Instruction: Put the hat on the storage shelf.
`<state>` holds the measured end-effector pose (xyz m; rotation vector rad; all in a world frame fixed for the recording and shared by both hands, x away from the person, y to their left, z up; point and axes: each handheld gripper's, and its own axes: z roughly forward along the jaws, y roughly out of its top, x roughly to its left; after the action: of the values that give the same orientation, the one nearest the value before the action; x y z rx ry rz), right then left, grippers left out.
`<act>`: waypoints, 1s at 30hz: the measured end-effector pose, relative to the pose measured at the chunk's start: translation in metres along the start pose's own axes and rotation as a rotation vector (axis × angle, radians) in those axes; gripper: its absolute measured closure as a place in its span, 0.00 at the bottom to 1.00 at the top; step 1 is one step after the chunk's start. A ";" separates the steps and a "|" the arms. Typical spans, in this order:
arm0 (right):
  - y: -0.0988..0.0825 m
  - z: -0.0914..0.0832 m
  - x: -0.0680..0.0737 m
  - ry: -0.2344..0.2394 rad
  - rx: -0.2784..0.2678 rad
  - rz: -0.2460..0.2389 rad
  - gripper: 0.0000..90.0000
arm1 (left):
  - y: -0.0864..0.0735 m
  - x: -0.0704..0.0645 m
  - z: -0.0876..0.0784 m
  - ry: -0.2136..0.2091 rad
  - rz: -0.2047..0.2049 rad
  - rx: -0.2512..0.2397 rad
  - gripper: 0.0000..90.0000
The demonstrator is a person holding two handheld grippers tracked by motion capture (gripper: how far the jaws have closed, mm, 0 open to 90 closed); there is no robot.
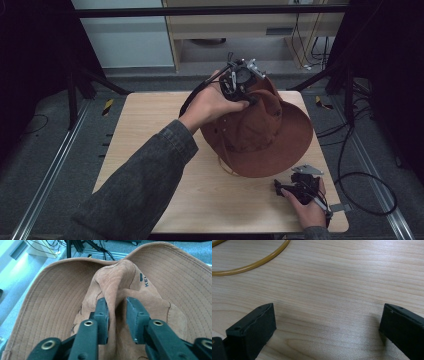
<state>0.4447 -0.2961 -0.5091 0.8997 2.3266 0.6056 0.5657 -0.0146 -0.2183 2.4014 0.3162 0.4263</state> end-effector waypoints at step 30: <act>0.000 0.001 0.000 -0.009 -0.002 -0.003 0.01 | -0.021 0.001 -0.037 0.061 -0.078 -0.090 0.10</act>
<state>0.4452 -0.2959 -0.5097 0.8962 2.3183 0.6015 0.5501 0.0224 -0.2048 2.2841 0.4078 0.4686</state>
